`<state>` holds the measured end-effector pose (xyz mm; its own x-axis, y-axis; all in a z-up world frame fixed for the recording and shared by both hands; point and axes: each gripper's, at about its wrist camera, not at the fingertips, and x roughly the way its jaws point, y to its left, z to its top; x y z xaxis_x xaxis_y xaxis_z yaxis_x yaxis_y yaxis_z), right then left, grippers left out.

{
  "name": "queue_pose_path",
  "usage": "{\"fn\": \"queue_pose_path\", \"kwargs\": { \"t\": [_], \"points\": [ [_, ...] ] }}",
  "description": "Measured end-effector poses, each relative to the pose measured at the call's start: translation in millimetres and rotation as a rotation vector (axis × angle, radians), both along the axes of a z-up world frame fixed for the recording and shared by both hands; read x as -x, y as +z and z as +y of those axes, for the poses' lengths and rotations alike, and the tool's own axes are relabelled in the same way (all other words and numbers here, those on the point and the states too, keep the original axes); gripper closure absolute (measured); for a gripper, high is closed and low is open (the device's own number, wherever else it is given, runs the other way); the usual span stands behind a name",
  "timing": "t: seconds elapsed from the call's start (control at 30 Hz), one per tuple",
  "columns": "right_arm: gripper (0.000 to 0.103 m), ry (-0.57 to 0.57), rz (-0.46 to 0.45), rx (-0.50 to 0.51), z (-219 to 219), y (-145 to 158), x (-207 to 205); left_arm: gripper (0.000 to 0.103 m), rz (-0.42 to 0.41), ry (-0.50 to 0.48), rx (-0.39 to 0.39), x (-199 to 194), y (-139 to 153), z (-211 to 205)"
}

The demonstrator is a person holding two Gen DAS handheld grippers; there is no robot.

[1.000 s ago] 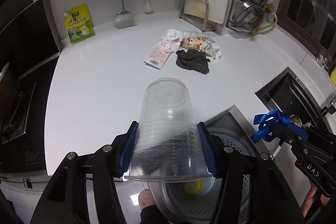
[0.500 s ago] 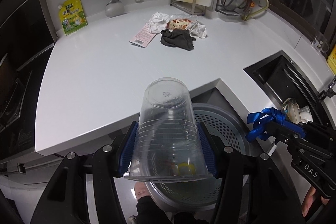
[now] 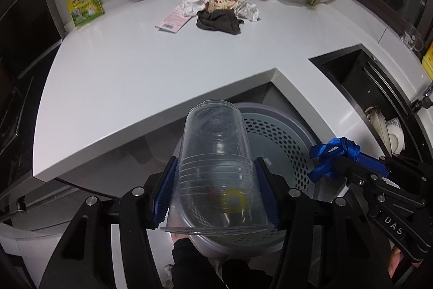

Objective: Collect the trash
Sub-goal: 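Carry the blue item and clear cup over the grey bin, then open the right tool over the bin while the left tool releases the clear cup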

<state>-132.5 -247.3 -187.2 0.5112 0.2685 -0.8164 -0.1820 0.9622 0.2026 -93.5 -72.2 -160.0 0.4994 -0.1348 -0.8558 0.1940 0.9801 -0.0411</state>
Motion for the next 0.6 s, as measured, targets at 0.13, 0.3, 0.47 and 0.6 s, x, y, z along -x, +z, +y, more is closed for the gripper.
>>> {"fn": "queue_pose_path", "kwargs": {
  "t": [0.13, 0.3, 0.47, 0.6],
  "points": [
    [0.084, 0.013, 0.018, -0.008, 5, -6, -1, 0.047, 0.027, 0.004, 0.005, 0, -7, 1],
    [0.084, 0.028, 0.021, -0.019, 10, -7, -1, 0.045, 0.028, 0.01, 0.002, 2, -7, 4],
    [0.061, 0.028, 0.011, -0.026, 10, -4, -2, 0.036, 0.027, 0.027, 0.006, 2, -5, 8],
    [0.049, 0.02, -0.013, -0.03, 8, 1, -1, 0.028, 0.021, 0.039, 0.007, 3, -2, 11]
  ]
}}
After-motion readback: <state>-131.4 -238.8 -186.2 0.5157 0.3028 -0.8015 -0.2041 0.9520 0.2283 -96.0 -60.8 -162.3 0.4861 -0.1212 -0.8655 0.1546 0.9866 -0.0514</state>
